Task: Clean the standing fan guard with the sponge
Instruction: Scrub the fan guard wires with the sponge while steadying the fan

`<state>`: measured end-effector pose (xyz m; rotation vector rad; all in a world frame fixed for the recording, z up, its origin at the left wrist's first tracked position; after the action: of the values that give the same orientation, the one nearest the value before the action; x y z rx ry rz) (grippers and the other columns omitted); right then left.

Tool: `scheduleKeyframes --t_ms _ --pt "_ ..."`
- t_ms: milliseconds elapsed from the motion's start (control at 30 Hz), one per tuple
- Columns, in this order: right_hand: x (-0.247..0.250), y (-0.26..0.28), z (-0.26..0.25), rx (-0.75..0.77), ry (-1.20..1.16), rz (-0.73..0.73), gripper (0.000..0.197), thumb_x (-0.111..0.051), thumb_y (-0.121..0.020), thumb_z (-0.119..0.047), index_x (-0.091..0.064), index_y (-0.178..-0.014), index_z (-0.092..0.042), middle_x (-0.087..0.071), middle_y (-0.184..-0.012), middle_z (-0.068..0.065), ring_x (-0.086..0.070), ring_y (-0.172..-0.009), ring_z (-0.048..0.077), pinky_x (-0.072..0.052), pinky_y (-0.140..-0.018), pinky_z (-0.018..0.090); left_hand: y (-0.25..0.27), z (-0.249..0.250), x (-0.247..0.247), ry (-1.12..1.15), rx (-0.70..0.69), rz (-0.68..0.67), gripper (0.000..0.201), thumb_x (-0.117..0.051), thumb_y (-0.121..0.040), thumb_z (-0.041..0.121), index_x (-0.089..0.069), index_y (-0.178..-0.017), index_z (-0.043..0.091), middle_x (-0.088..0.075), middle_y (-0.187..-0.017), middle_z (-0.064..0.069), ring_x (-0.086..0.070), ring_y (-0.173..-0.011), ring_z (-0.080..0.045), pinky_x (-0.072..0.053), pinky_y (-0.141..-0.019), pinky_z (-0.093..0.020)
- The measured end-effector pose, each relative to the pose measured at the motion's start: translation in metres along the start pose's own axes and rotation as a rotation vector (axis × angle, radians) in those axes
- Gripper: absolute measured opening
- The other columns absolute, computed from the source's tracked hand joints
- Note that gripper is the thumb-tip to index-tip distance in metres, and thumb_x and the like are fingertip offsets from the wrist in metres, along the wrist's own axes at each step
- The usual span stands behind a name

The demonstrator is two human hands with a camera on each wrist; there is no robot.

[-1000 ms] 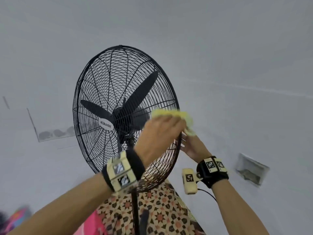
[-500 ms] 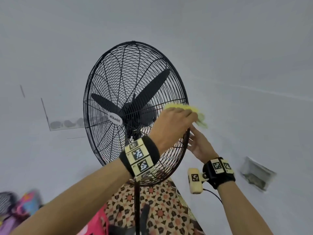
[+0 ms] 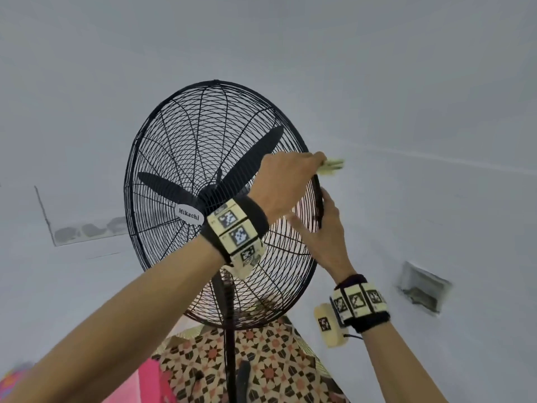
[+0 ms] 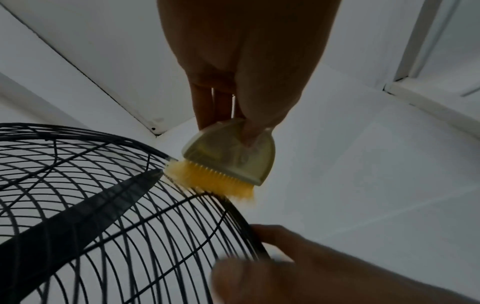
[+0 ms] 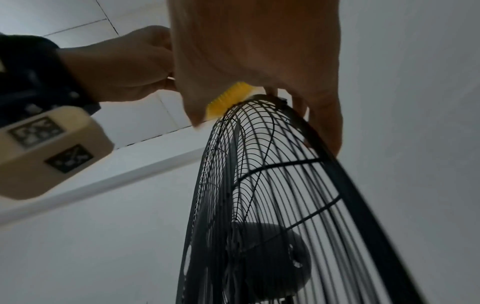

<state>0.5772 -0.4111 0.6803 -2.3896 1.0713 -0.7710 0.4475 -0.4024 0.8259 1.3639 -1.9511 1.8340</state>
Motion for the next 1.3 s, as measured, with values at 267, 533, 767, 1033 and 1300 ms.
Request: scheduleKeyframes --t_ms 267,533,767,1033,1300 --pt "0.0 -0.003 0.006 -0.04 0.067 0.049 0.09 -0.069 -0.09 -0.06 -0.021 -0.161 -0.034 -0.059 -0.141 -0.002 -0.057 -0.12 0.012 -0.04 -0.101 0.026 0.038 -0.045 -0.001 0.044 0.098 0.021 0.03 -0.055 -0.109 0.024 -0.059 -0.138 0.023 -0.06 -0.08 0.001 -0.056 -0.066 -0.021 -0.061 -0.077 -0.046" --pt "0.0 -0.005 -0.003 -0.053 0.088 0.139 0.08 -0.073 -0.085 -0.062 -0.04 -0.15 -0.03 -0.065 -0.119 -0.016 -0.062 -0.099 -0.002 -0.05 -0.092 0.021 0.028 -0.057 -0.015 0.034 0.083 -0.016 0.032 -0.049 -0.11 0.018 -0.052 -0.141 0.023 -0.055 -0.081 0.003 -0.058 -0.069 -0.024 -0.059 -0.076 -0.041" --pt "-0.008 -0.023 -0.011 -0.088 0.249 0.147 0.111 -0.072 -0.074 -0.077 -0.027 -0.159 -0.021 -0.046 -0.153 0.004 -0.048 -0.137 0.023 -0.044 -0.109 0.041 0.019 -0.052 -0.012 0.184 0.02 0.081 0.028 -0.06 -0.104 0.017 -0.065 -0.131 0.019 -0.068 -0.078 -0.004 -0.066 -0.069 -0.032 -0.058 -0.069 -0.048" --pt "-0.003 -0.038 -0.008 -0.074 0.207 0.13 0.109 -0.08 -0.069 -0.075 -0.031 -0.153 -0.026 -0.051 -0.142 0.0 -0.052 -0.127 0.02 -0.046 -0.104 0.039 0.046 -0.098 -0.034 0.271 0.111 0.151 0.032 -0.054 -0.107 0.029 -0.069 -0.132 0.017 -0.045 -0.062 0.011 -0.04 -0.048 -0.009 -0.048 -0.056 -0.03" --pt "-0.001 -0.039 -0.006 -0.058 0.207 0.134 0.106 -0.079 -0.068 -0.076 -0.033 -0.15 -0.027 -0.052 -0.139 -0.001 -0.053 -0.126 0.02 -0.048 -0.1 0.039 0.052 -0.094 -0.053 0.487 -0.019 0.298 0.023 -0.063 -0.102 0.017 -0.075 -0.121 0.014 -0.074 -0.104 0.006 -0.047 -0.059 0.004 -0.038 -0.062 -0.007"
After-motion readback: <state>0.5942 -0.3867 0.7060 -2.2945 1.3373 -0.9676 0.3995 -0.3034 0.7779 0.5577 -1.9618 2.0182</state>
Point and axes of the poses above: each hand's wrist, its own y-axis away from the middle knuckle, its own x-axis out of the back of the hand, z = x × y, the point moved 6 cm from there along -y, towards the middle knuckle
